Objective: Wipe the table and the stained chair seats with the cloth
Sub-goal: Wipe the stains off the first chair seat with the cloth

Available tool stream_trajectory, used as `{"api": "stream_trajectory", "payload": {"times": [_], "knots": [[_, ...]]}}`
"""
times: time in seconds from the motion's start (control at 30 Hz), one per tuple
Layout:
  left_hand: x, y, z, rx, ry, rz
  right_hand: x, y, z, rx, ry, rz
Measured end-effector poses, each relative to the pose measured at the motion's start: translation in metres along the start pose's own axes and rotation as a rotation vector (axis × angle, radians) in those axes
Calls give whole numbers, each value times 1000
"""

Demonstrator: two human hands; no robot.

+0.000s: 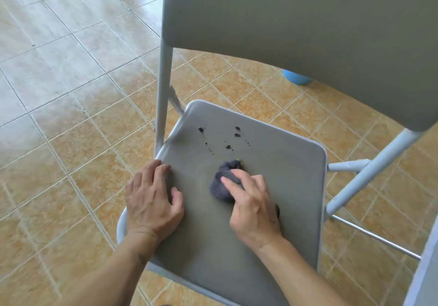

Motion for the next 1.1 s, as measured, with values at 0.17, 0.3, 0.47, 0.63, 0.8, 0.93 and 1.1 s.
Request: {"api": "stream_trajectory", "payload": {"times": [0.17,0.3,0.47,0.63,0.8,0.93,1.1], "knots": [[-11,-6,-7,-33,-67,-23,-40,-66,-72,367,140,-121],[-19,-10,-9,-34,-104,-71,-52,-115,-50,443,287,-170],[-19,-10,-9,-13,-101,-97,-29,-155,60,-122,438,-176],[-18,-11,-9,-4,-70,-108,-16,-148,79,-382,252,-123],[-18,-13,-10,5,-71,-116,-50,-149,-36,129,132,-107],[-20,-14,-9,9,-73,-115,-67,-179,-50,283,270,-207],[-21,-13,-12,3,-84,-115,-38,-185,56,-27,402,-186]]}}
Point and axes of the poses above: each hand's wrist, its own y-axis away from the middle knuckle, its own x-axis out of the back of the hand, z = x × y, the point moved 8 cm from there along -y, towards the middle knuckle, and after that the axes turned 7 degrees about y, right-handed, at the moved point
